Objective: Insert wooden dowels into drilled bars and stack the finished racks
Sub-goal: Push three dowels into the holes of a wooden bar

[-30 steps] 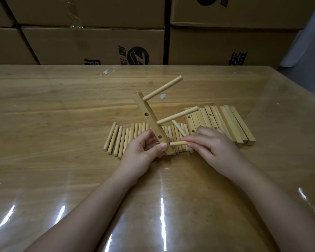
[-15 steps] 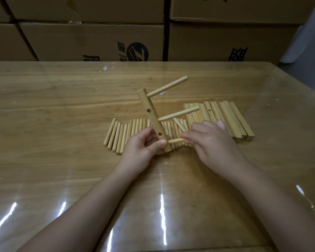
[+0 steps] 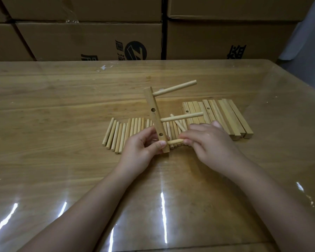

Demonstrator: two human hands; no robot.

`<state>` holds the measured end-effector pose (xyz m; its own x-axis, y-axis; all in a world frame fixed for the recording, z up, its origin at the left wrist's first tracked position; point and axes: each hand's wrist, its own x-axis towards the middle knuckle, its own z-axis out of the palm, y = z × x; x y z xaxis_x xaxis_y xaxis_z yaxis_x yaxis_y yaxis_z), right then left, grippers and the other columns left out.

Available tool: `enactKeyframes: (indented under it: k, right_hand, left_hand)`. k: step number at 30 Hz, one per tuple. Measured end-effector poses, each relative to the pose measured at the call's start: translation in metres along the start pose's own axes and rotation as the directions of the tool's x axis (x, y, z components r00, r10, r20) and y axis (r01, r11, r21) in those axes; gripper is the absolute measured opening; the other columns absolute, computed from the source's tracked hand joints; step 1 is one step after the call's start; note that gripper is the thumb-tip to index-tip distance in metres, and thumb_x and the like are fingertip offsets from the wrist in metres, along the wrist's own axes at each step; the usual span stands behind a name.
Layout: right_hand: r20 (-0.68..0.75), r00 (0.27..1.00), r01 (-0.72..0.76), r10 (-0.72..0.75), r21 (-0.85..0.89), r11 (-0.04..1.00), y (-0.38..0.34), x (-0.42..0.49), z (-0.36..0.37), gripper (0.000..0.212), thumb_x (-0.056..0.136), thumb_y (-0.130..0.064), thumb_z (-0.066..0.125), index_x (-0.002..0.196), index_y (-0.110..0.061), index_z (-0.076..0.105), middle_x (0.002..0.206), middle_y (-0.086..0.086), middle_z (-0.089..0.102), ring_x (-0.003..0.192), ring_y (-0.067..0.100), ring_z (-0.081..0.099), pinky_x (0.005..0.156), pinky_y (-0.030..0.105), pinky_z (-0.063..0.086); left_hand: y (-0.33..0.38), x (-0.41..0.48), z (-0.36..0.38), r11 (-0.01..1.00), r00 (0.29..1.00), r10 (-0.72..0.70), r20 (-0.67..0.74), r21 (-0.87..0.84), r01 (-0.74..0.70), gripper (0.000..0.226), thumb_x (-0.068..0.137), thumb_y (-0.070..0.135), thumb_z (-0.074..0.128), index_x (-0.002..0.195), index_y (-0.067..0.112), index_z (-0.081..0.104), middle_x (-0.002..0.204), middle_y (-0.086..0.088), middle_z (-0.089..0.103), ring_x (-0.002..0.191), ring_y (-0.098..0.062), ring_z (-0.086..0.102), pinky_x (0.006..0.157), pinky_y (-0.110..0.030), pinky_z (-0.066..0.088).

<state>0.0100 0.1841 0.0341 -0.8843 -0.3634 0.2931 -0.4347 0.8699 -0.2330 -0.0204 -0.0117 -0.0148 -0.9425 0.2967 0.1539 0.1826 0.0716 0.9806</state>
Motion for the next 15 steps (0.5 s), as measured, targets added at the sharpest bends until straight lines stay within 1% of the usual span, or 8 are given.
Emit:
enactKeyframes:
  k: [4,7,8,10,12,14,15]
  right_hand:
    - [0.008,1.0,-0.024,0.024,0.034,0.999,0.001,0.0,0.003,0.025,0.094,-0.02,0.05,0.113,-0.023,0.066,0.093,-0.01,0.06,0.089,0.011,0.053,0.075,0.025,0.019]
    - [0.007,0.999,-0.043,0.042,0.085,0.995,0.003,0.0,0.005,0.025,0.095,-0.02,0.05,0.115,-0.022,0.066,0.095,-0.01,0.061,0.086,0.005,0.049,0.075,0.023,0.019]
    - [0.007,0.999,-0.047,0.046,0.103,0.994,0.003,-0.001,0.006,0.026,0.094,-0.02,0.05,0.115,-0.022,0.066,0.096,-0.011,0.062,0.085,0.003,0.047,0.075,0.023,0.02]
    - [0.007,0.999,-0.051,0.051,0.124,0.991,0.004,-0.001,0.008,0.026,0.095,-0.02,0.05,0.116,-0.021,0.065,0.097,-0.01,0.062,0.085,0.002,0.046,0.075,0.022,0.021]
    - [-0.001,0.999,-0.049,0.05,0.129,0.99,0.004,-0.001,0.01,0.026,0.095,-0.02,0.05,0.117,-0.02,0.064,0.097,-0.01,0.062,0.086,0.004,0.048,0.078,0.024,0.023]
    - [-0.032,0.998,-0.047,0.051,0.129,0.991,0.005,-0.001,0.014,0.025,0.094,-0.02,0.051,0.115,-0.019,0.065,0.096,-0.01,0.061,0.089,0.006,0.051,0.08,0.025,0.026]
    - [-0.057,0.997,-0.049,0.058,0.136,0.989,0.004,-0.001,0.016,0.024,0.094,-0.019,0.052,0.114,-0.018,0.065,0.095,-0.01,0.06,0.09,0.007,0.052,0.081,0.026,0.027]
  left_hand:
    - [0.001,-0.001,0.001,0.999,1.0,0.016,-0.012,0.043,-0.016,0.022,0.086,0.004,0.065,0.105,0.015,0.066,0.098,-0.012,0.07,0.088,-0.027,0.068,0.078,-0.039,0.056]
    - [0.005,-0.003,0.001,0.996,0.999,0.035,-0.011,0.083,-0.034,0.028,0.087,0.003,0.064,0.108,0.021,0.065,0.099,-0.008,0.07,0.087,-0.023,0.068,0.079,-0.038,0.056]
    - [0.006,-0.003,0.001,0.995,0.999,0.038,-0.01,0.092,-0.037,0.03,0.087,0.003,0.064,0.111,0.021,0.064,0.1,-0.008,0.07,0.088,-0.023,0.068,0.08,-0.038,0.056]
    - [0.007,-0.002,0.001,0.994,0.999,0.029,-0.014,0.108,-0.027,0.033,0.086,0.004,0.065,0.118,0.014,0.063,0.101,-0.011,0.069,0.087,-0.023,0.067,0.081,-0.039,0.055]
    - [0.007,-0.001,0.0,0.993,0.999,0.009,-0.044,0.118,-0.004,0.04,0.085,0.006,0.066,0.125,0.007,0.059,0.101,-0.011,0.068,0.083,-0.018,0.065,0.079,-0.036,0.054]
    - [0.009,0.001,0.001,0.995,0.997,-0.023,-0.068,0.096,0.029,0.044,0.084,0.008,0.068,0.127,0.009,0.059,0.101,-0.009,0.067,0.081,-0.014,0.063,0.077,-0.03,0.052]
    - [0.009,0.002,0.001,0.996,0.996,-0.037,-0.084,0.072,0.043,0.043,0.083,0.008,0.069,0.125,0.013,0.06,0.101,-0.008,0.067,0.083,-0.014,0.063,0.077,-0.029,0.052]
